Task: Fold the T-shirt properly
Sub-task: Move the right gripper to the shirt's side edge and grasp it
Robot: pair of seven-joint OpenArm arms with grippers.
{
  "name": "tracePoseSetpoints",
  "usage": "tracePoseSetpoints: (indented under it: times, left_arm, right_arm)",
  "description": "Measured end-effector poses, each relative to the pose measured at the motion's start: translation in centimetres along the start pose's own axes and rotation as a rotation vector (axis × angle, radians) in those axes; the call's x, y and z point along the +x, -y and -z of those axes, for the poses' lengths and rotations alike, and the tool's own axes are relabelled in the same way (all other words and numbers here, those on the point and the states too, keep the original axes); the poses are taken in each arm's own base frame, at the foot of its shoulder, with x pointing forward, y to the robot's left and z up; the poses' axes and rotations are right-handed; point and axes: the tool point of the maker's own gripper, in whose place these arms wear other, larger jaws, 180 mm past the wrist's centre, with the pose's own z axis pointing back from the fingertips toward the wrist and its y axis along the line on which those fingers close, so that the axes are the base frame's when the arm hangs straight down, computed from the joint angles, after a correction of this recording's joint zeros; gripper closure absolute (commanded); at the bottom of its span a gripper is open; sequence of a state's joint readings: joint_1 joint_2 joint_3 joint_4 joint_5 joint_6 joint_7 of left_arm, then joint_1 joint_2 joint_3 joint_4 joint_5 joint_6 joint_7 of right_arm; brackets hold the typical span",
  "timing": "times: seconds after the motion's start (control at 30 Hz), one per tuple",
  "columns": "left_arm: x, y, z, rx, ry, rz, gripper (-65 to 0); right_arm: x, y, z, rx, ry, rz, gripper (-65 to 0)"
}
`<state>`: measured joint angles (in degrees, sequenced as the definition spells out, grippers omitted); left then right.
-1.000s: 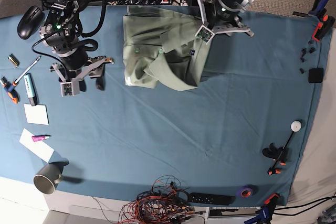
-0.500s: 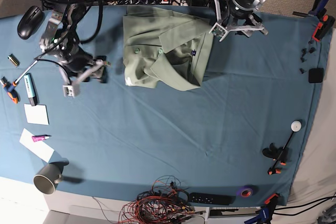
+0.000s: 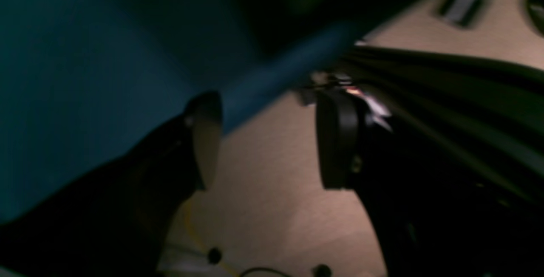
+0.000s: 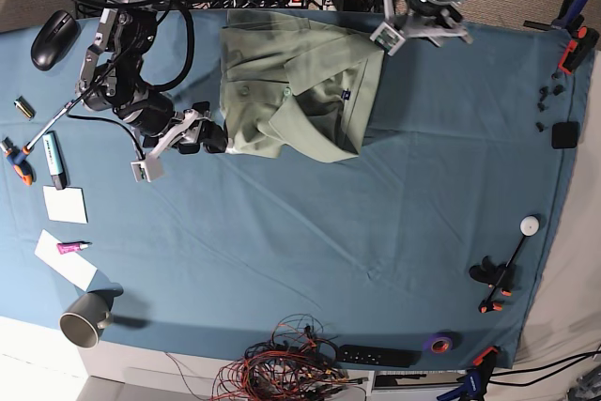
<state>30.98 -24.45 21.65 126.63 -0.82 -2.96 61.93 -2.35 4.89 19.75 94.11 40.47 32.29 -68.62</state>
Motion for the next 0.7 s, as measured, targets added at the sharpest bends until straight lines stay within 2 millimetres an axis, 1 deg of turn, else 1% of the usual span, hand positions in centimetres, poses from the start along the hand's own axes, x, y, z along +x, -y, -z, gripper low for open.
tracePoseSetpoints:
  times: [0.07,0.4,0.43,0.47,0.5,0.6,0.63,0.7]
  left_arm:
    - [0.3,0.4,0.0,-0.021,0.018,-0.009,-35.6]
    - [0.4,0.4,0.0,-0.021,0.022,-0.011,-35.6]
    - [0.4,0.4,0.0,-0.021,0.022,-0.011,-35.6]
    - [0.4,0.4,0.0,-0.021,0.022,-0.011,-35.6]
    - [0.5,0.4,0.0,-0.021,0.030,-0.011,-35.6]
    - [0.8,0.6,0.0,-0.034,0.046,-0.018,-35.5]
    - [0.9,0.8,0.0,-0.043,0.048,-0.022,-35.4]
    - [1.3,1.5,-0.1,-0.080,0.073,-0.018,-35.4]
  right_arm:
    - [-0.2,-0.7,0.2,0.033,-0.011,-0.013,-36.9]
    - [-1.1,-3.8,1.8,0.111,-0.069,-0.075,-36.7]
    - [-1.2,-4.0,1.9,0.117,-0.073,-0.079,-35.2]
    - [-1.3,-4.2,1.9,0.121,-0.077,-0.083,-31.0]
    - [-1.3,-4.3,2.0,0.125,-0.079,-0.088,-25.1]
    - [-1.7,-3.9,2.1,0.096,-0.098,-0.107,-3.2]
    - [-1.7,-3.7,2.1,0.086,-0.103,-0.112,0.0]
    - [-1.7,-3.6,2.1,0.082,-0.104,-0.115,0.0]
